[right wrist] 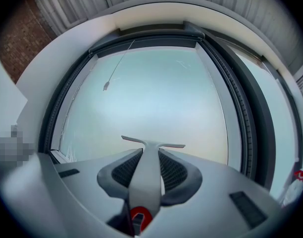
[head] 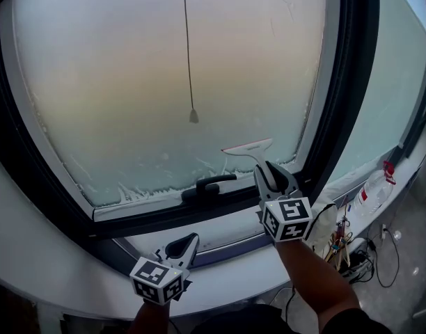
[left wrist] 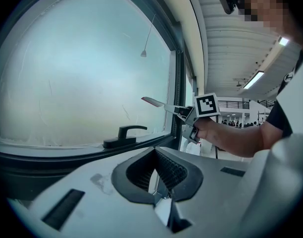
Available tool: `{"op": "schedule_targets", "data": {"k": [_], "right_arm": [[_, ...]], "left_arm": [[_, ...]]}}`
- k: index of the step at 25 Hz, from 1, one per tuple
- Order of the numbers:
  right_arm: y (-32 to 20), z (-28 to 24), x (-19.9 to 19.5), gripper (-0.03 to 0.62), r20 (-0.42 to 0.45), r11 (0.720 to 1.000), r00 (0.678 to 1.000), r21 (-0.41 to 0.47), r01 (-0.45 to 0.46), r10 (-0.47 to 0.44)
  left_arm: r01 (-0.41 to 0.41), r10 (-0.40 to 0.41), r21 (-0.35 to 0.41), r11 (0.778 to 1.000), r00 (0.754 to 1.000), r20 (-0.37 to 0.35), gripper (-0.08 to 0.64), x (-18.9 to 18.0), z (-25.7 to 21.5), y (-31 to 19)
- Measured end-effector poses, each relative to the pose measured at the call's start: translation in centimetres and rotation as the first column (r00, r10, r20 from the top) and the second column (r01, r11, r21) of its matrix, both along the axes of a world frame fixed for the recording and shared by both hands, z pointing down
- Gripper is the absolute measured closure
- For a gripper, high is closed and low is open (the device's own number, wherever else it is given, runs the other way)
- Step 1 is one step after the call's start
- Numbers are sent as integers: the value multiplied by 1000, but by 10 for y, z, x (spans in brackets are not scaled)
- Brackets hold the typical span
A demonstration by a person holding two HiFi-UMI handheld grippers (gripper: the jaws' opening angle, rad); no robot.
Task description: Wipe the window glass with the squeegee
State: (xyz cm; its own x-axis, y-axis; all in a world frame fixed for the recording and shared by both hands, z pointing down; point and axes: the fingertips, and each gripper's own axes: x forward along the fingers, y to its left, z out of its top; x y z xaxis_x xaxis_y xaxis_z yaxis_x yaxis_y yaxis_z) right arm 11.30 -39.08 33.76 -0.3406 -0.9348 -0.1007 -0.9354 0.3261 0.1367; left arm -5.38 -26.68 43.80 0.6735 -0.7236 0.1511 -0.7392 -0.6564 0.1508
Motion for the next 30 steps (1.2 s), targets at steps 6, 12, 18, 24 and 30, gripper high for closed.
{"op": "schedule_targets", "data": {"k": [6,12,18,24,30], "right_arm": [[1,35,-3,508,7,998,1000,-59,-22,23],[2,69,-9,508,10,993,999,-114,-44,45],[3,88,-10,508,9,987,999,-156,-42,44],[1,83,-7,508,27,990,999,-140,-20,24],[5,80,1,508,18,992,999,-119,35,-33]], "left_arm": [[-13,13,3,1000,999,42,560,-12,14,13],[-22,22,0,1000,998,54,560,-23,23,25],[-4,5,-8,1000,998,56,560,-27,25,29],[33,-33,7,999,999,36,560,-24,15,18],[100,-100,9,995,995,14,560,-9,18,4]]}}
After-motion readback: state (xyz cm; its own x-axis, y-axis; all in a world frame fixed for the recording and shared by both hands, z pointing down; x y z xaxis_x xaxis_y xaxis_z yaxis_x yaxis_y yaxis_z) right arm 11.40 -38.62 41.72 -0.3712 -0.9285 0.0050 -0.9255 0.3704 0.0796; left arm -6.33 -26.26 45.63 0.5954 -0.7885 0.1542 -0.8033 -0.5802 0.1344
